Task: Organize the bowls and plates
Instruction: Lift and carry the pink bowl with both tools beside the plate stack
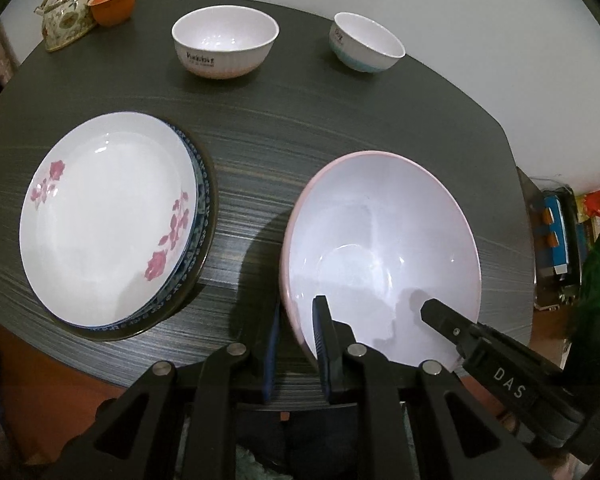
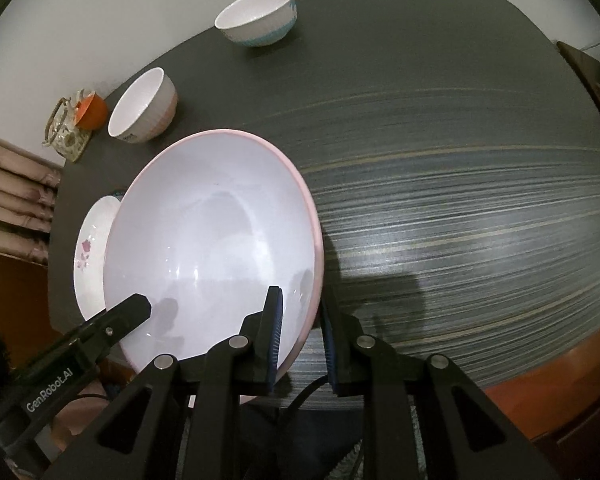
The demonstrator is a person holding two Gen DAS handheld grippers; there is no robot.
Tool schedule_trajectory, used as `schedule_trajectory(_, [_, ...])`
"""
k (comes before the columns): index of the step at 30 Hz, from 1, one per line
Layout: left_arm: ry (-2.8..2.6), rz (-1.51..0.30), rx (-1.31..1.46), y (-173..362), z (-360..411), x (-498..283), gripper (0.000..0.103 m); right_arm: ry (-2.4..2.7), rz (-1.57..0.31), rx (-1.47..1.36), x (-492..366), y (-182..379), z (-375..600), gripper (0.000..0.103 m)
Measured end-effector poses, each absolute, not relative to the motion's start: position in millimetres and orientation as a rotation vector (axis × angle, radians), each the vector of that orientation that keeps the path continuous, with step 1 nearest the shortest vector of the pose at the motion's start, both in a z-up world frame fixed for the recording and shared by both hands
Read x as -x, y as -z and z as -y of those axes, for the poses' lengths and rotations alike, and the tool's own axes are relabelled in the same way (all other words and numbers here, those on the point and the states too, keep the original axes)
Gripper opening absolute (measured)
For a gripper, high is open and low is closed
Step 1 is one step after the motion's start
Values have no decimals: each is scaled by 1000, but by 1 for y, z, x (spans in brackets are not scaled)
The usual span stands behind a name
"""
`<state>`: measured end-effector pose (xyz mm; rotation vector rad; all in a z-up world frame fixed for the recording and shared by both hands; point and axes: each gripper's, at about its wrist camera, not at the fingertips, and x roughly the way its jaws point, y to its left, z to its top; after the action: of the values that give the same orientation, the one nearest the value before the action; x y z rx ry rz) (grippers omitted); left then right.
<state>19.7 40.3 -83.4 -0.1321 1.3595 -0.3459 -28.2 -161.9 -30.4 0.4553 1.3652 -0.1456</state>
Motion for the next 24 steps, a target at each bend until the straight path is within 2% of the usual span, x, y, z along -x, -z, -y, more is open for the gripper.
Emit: schedule_trajectory(24, [331,-1374,116,97,-29,-23,16,147,-1400,-457,25,44,160,20])
